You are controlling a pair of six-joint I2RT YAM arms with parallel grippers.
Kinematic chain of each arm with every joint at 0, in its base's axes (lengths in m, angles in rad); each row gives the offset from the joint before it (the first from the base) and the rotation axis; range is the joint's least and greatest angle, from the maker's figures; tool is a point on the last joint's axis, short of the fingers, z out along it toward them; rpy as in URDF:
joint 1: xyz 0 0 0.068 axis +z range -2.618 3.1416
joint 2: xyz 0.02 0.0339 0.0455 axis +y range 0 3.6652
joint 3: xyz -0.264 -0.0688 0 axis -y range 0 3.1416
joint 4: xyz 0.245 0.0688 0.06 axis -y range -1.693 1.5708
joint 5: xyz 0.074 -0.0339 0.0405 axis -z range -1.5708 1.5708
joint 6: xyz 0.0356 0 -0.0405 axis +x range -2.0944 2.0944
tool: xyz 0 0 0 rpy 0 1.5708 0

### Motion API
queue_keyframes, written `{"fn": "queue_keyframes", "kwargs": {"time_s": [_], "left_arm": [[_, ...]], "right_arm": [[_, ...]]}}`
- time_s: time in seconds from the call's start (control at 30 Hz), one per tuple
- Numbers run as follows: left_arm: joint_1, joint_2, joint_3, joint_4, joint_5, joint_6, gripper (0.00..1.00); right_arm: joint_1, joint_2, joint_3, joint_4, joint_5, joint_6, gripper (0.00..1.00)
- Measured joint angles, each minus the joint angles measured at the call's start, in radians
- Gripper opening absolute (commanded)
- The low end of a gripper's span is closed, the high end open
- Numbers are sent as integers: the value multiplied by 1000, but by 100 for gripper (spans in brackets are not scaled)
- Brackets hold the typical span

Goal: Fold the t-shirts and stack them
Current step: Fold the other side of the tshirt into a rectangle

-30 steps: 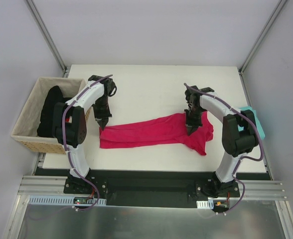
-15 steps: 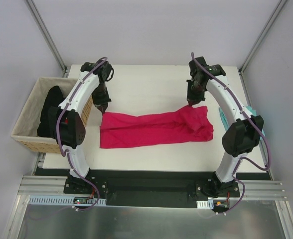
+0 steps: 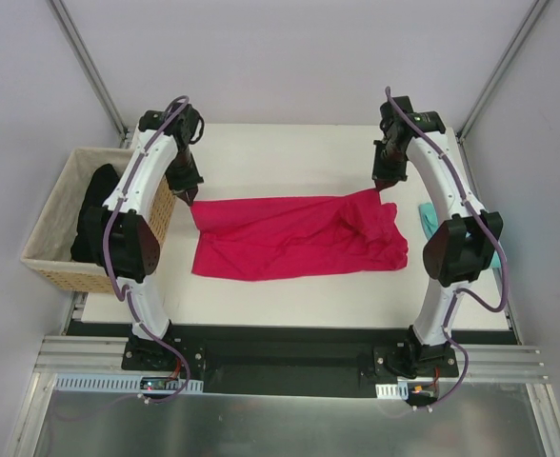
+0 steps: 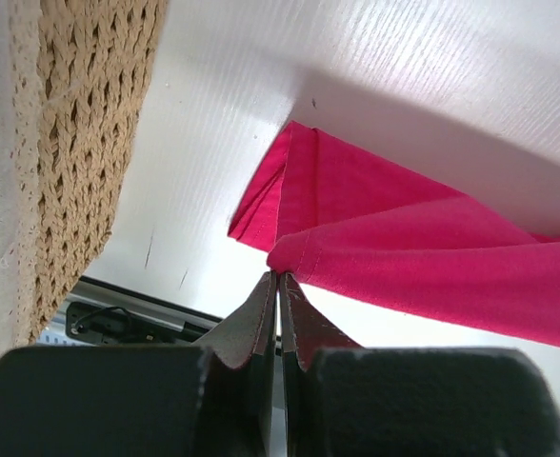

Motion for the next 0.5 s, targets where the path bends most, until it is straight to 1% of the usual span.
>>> {"fn": "queue_keyframes", "kwargs": {"time_s": [0.13,0.5], "left_arm": [[9,1,19,1,1,0,0],[24,2,11,0,0,0,0]], "right_arm": [[-11,8,12,-3,-13,-11,1],[-11,8,11,-3,-85,-29,1]]}}
